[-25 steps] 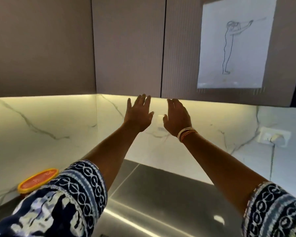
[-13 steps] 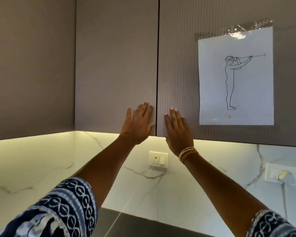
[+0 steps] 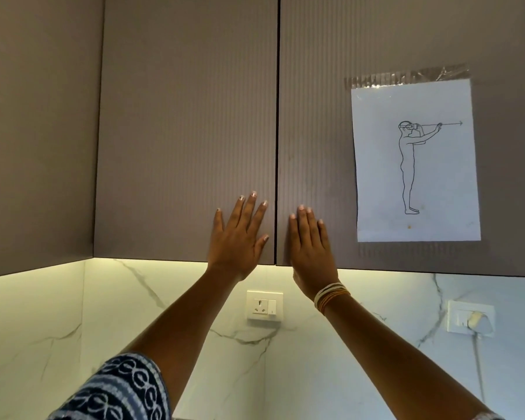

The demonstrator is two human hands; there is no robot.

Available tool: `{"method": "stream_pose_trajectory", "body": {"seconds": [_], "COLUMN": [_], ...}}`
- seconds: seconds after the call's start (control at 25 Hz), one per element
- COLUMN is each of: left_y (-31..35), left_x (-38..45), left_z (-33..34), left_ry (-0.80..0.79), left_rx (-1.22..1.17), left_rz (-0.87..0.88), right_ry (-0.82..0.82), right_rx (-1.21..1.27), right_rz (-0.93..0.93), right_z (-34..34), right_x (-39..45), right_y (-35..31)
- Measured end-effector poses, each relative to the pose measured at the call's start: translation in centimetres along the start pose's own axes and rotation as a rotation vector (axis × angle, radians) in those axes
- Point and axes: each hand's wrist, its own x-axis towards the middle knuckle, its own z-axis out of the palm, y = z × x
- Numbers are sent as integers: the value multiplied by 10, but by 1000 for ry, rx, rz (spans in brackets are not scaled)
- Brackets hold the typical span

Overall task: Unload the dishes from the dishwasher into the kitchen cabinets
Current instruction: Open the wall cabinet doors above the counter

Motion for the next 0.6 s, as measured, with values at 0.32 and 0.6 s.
{"method": "stream_pose_trajectory", "body": {"seconds": [0.32,0.6], "left_y": [14,81], "left_x": [-1,23], "left_z": [-50,-165], "left_ry": [-191,-287], "left_rx": [-425,-1901], "left_rz": [-46,-683], "right_ry": [63,134], "right_rx": [81,202], "right_rz": [-26,-35], "right_z": [-59,-144], "right_x": [-19,-46], "right_y": [0,11]}}
